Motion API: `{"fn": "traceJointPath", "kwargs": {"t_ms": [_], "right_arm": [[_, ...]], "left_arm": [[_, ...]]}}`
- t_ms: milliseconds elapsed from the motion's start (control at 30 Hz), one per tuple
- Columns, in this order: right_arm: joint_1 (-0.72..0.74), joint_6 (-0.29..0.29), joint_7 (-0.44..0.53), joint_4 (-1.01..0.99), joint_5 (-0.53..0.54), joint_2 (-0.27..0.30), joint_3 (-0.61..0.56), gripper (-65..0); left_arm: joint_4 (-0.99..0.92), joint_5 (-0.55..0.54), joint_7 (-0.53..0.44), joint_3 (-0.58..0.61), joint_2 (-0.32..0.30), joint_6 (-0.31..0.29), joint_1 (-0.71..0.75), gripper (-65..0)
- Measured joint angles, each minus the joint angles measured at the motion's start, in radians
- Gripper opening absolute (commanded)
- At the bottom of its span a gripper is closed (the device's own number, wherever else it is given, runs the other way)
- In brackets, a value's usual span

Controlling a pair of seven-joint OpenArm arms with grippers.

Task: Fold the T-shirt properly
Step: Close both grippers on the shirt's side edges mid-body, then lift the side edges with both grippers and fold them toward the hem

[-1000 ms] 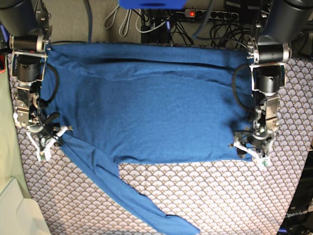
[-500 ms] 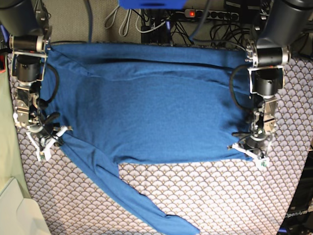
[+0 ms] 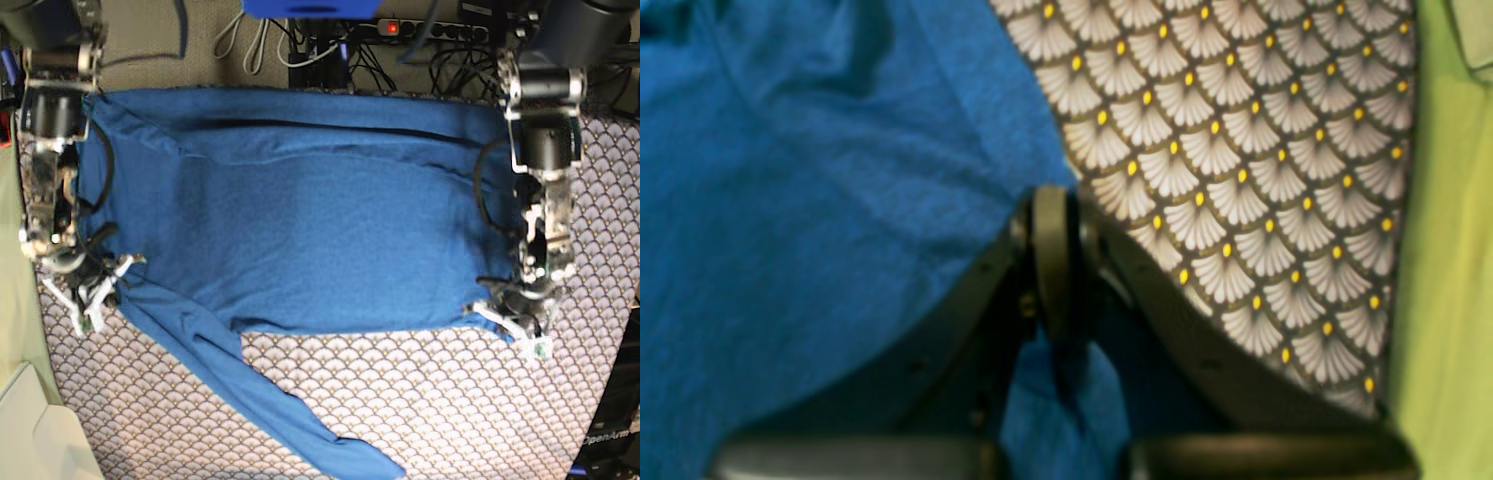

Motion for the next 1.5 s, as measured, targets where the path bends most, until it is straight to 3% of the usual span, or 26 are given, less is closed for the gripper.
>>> {"fn": "traceJointPath", "kwargs": {"t_ms": [200,433,567,767,1233,1500], "right_arm": [[-0.109,0.002,-0.006,0.136,0.002,0.000,0.012,-64.7],[-0.209,0.004,-0.021,0.241,0.000,0.011,0.106,-64.7],[-0.248,0.112,-0.048,0.312,0.007,0.001,0.148,-64.7],[-0.292,0.149,-0.085,0.366,0.001,-0.022,0.229,-64.7],[-0.456,0.150,-0.079,0.552,0.000,-0.022,0.236,-64.7],[-0.493,0.153,-0.078,0.588,0.001,-0.019,0.236,-64.7]], "left_arm": [[0.108,0.001,0.000,-0.003,0.000,0.001,0.089,-64.7],[0.136,0.003,0.010,-0.119,-0.006,0.001,0.151,-64.7],[0.153,0.000,0.004,-0.117,-0.002,-0.012,0.166,-64.7],[0.232,0.000,0.015,-0.118,-0.002,-0.006,0.231,-64.7],[0.483,-0.002,0.270,-0.118,-0.002,-0.010,0.303,-64.7],[0.541,-0.001,0.291,-0.118,-0.012,-0.011,0.357,-64.7]]}}
